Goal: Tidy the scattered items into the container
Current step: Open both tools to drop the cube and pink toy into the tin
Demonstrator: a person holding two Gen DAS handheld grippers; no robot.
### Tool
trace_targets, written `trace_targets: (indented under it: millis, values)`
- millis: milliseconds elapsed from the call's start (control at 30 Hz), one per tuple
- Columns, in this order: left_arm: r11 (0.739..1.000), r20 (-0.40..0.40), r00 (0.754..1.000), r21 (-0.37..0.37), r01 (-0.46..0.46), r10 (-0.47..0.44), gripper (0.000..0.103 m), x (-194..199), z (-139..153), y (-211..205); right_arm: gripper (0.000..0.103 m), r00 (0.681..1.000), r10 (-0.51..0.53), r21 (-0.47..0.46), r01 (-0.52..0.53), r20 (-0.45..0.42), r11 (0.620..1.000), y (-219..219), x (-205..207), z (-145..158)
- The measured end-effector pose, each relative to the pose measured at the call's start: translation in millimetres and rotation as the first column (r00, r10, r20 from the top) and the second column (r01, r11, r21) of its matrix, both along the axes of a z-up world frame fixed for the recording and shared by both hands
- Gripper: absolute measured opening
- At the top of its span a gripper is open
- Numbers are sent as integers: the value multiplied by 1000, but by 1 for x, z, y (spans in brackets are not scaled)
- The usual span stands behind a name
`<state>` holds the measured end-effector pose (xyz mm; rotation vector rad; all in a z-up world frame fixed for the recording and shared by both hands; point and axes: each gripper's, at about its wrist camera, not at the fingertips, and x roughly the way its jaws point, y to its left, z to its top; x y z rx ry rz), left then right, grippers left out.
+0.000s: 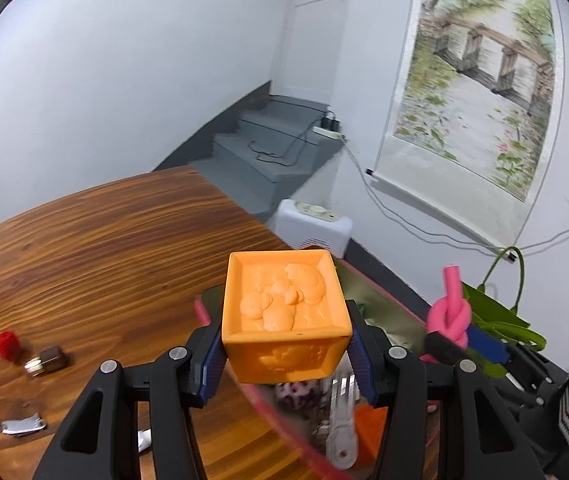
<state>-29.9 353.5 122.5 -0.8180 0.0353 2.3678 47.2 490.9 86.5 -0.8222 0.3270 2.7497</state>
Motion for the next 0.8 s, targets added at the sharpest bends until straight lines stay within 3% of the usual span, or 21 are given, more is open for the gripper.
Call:
trace_targets:
  millis: [67,133,200,800]
  values:
    - [999,26,999,24,33,-34,59,-5,-4,7,56,1000,1,-13,-1,13,1000,3,-3,-3]
    - [998,54,997,50,43,-45,77,-9,-6,7,61,1000,4,-32,-4,23,999,6,-5,-7]
    - [997,62,997,73,35,-40,77,-10,-6,4,63,1000,3,-36,-2,29,999,7,-5,-9]
    - [997,59,996,21,-70,69,77,-4,-7,-41,69,999,41,-45,-42,-30,998,-22,7,5]
